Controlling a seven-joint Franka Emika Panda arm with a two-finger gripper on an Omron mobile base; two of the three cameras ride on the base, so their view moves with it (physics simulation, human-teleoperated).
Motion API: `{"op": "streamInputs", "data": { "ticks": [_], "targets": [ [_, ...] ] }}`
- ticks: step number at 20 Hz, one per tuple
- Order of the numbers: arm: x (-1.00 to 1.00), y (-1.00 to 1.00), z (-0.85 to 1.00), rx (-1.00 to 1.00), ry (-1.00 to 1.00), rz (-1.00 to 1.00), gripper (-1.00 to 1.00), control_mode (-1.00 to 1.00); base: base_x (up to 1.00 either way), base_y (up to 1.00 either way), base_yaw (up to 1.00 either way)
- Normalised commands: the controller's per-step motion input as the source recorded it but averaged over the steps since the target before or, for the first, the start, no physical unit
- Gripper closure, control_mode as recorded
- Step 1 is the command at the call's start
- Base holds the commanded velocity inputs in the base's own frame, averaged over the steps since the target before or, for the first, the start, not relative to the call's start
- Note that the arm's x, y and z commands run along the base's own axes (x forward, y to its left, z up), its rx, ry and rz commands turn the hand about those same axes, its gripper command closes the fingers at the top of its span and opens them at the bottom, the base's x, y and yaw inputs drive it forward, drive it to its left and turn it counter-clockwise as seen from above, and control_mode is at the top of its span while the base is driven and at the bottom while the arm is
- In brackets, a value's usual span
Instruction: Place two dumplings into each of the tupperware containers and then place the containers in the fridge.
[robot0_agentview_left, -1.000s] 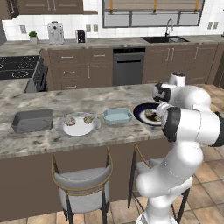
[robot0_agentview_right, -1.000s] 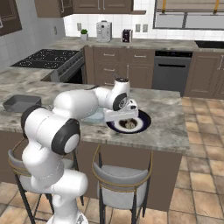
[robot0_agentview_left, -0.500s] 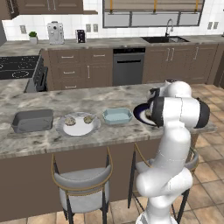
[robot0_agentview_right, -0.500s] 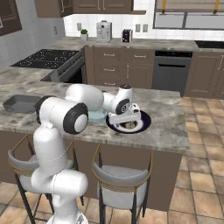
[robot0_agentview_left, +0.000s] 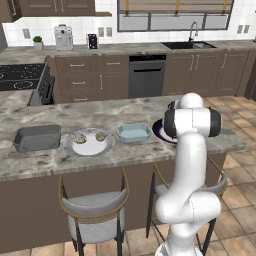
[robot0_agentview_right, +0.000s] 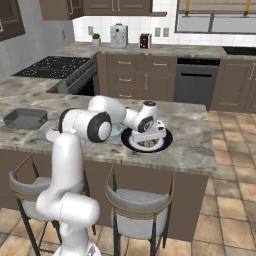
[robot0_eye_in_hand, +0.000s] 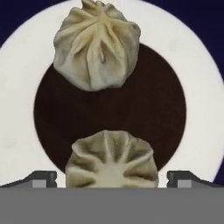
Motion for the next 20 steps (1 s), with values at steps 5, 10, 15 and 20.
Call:
{"op": "streamInputs", "data": {
  "ticks": [5, 10, 15, 20],
  "targets": [
    [0.54, -0.17, -0.37, -0.02, 0.00, 0.00, -1.00, -1.00, 0.00, 0.00, 0.00],
    [-0.43, 0.24, -0.52, -0.09, 0.01, -0.01, 1.00, -1.00, 0.00, 0.00, 0.00],
    [-1.00, 0.88, -0.03, 0.01, -0.22, -0.05, 1.00, -1.00, 0.00, 0.00, 0.00],
    [-0.43, 0.48, 0.97, 0.01, -0.28, -0.08, 1.00, -1.00, 0.00, 0.00, 0.00]
  ]
}}
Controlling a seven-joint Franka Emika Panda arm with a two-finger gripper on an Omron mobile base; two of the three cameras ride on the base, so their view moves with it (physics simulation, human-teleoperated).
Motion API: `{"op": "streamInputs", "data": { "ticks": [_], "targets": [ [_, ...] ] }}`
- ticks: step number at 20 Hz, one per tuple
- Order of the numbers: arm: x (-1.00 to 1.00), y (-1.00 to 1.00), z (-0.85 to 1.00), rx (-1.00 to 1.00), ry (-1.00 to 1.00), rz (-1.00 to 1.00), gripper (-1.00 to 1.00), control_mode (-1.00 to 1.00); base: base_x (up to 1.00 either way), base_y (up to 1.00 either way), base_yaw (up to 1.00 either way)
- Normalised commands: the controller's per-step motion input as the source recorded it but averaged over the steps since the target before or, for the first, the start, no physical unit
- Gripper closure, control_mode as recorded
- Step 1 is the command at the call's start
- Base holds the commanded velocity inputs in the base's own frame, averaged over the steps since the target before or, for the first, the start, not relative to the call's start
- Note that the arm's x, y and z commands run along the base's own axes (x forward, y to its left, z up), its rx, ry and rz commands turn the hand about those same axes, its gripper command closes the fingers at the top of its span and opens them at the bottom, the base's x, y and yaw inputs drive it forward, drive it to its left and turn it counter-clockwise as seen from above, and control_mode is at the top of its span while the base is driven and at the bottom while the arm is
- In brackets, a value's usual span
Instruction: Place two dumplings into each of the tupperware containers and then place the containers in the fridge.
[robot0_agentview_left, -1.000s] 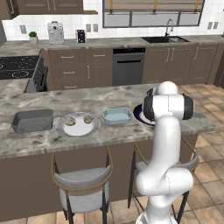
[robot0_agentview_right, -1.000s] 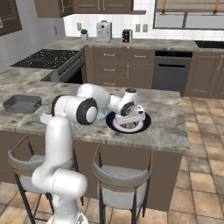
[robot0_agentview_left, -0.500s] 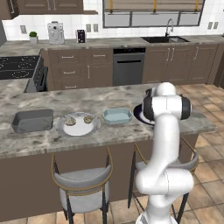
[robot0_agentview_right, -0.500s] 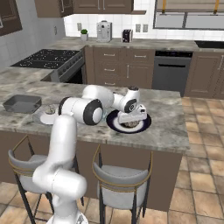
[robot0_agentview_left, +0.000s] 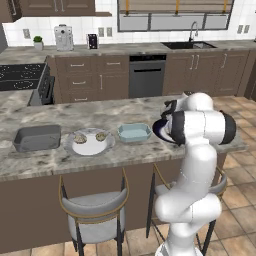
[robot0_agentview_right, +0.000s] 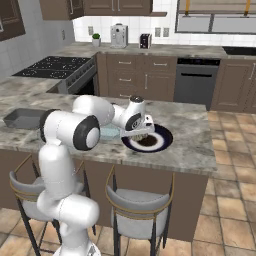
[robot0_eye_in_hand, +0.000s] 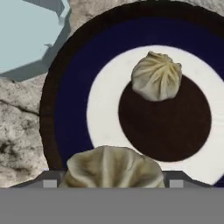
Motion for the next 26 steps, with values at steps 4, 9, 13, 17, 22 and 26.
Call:
{"op": "streamInputs", "data": {
  "ticks": [4, 9, 13, 17, 22, 26],
  "targets": [
    [-0.05, 0.64, 1.00, 0.00, -0.21, 0.00, 1.00, -1.00, 0.00, 0.00, 0.00],
    [0.22, 0.96, 0.73, 0.00, -0.03, -0.01, 1.00, -1.00, 0.00, 0.00, 0.00],
    [0.58, 0.76, 0.09, -0.01, 0.23, -0.02, 1.00, -1.00, 0.00, 0.00, 0.00],
    [0.92, 0.24, -0.20, 0.04, 0.15, -0.01, 1.00, -1.00, 0.00, 0.00, 0.00],
    [0.49, 0.00, -0.62, 0.08, 0.12, -0.06, 1.00, -1.00, 0.00, 0.00, 0.00],
    [0.11, 0.13, -0.93, 0.00, 0.08, -0.04, 1.00, -1.00, 0.00, 0.00, 0.00]
  ]
}}
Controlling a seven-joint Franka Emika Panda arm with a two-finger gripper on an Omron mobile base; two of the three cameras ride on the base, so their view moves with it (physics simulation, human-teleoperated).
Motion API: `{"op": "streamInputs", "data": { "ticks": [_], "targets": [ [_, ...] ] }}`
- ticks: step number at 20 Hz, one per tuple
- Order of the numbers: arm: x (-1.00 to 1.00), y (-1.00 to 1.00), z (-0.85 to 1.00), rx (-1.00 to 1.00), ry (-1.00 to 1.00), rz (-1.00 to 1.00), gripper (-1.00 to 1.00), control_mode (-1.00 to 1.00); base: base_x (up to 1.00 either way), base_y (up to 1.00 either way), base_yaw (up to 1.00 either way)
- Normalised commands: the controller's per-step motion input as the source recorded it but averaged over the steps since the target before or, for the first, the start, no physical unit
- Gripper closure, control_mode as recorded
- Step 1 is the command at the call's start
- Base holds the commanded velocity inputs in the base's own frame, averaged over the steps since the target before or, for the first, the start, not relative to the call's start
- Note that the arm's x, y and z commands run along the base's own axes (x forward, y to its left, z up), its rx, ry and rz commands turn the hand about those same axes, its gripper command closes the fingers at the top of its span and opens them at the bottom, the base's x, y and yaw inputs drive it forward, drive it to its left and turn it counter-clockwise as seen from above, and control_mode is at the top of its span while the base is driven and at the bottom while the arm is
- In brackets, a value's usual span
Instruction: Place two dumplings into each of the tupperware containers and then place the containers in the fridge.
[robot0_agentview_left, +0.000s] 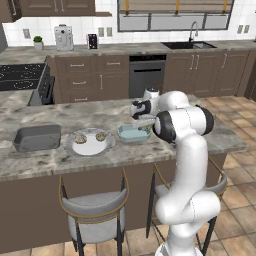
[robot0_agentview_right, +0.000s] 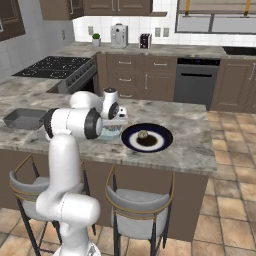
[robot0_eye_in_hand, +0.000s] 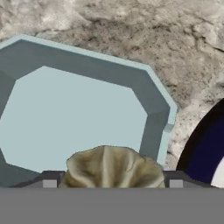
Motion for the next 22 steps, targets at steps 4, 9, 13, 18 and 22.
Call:
{"op": "streamInputs", "data": {
  "ticks": [4, 9, 13, 18, 22],
  "targets": [
    [0.48, 0.47, -0.51, 0.00, 0.00, -0.03, 1.00, -1.00, 0.00, 0.00, 0.00],
    [0.74, 0.30, -0.11, 0.00, 0.00, 0.00, 1.00, -1.00, 0.00, 0.00, 0.00],
    [0.54, 0.00, -0.01, 0.01, 0.00, 0.00, -1.00, -1.00, 0.00, 0.00, 0.00],
    [-0.20, 0.00, 0.03, 0.01, -0.03, -0.03, -1.00, -1.00, 0.00, 0.00, 0.00],
    [-0.61, 0.06, 0.26, 0.00, -0.04, -0.03, -1.00, -1.00, 0.00, 0.00, 0.00]
  ]
}}
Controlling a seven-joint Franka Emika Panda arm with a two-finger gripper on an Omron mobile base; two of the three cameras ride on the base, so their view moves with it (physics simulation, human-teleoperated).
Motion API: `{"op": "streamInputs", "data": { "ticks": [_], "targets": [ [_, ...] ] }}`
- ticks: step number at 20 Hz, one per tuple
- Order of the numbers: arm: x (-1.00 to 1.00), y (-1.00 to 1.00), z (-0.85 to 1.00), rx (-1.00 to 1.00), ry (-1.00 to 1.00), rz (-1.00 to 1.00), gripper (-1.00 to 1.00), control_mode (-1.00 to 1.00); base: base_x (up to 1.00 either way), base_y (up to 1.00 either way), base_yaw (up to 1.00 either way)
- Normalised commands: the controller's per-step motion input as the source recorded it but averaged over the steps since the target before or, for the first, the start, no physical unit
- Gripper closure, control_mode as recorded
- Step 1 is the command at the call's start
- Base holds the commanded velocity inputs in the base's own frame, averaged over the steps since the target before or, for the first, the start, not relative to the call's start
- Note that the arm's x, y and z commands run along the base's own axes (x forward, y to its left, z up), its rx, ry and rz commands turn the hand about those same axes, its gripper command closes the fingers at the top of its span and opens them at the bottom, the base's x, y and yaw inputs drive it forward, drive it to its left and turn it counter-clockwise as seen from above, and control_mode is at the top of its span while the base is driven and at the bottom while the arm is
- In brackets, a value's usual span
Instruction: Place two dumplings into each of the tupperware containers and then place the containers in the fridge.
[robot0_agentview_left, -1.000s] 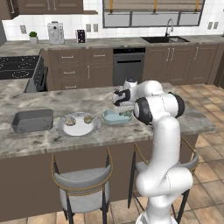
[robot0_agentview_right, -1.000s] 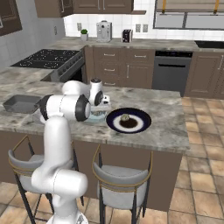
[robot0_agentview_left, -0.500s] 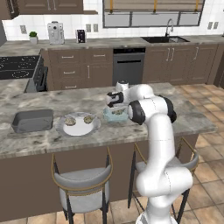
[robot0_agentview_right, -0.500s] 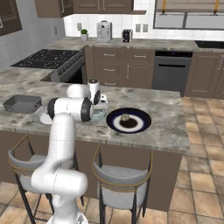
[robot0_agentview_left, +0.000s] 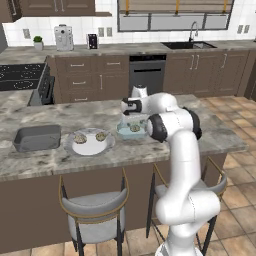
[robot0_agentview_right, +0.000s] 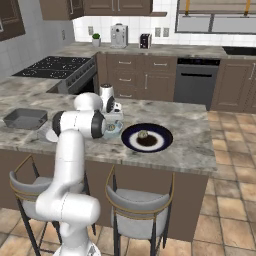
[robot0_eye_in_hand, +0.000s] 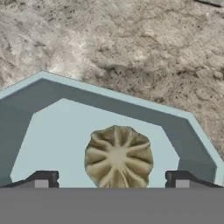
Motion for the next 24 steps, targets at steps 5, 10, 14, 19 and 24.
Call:
{"op": "streamInputs", "data": {
  "ticks": [5, 10, 14, 19, 24],
  "targets": [
    [-0.61, -0.20, 0.23, 0.00, 0.00, -0.07, -1.00, -1.00, 0.00, 0.00, 0.00],
    [-0.73, -0.96, 0.04, 0.00, -0.01, -0.37, -1.00, -1.00, 0.00, 0.00, 0.00],
    [-0.49, -1.00, 0.00, 0.01, 0.00, -0.44, -1.00, -1.00, 0.00, 0.00, 0.00],
    [-0.10, -0.86, 0.14, 0.04, 0.00, -0.34, -1.00, -1.00, 0.00, 0.00, 0.00],
    [0.46, -0.50, 0.00, 0.09, 0.06, -0.15, -1.00, -1.00, 0.00, 0.00, 0.00]
  ]
}}
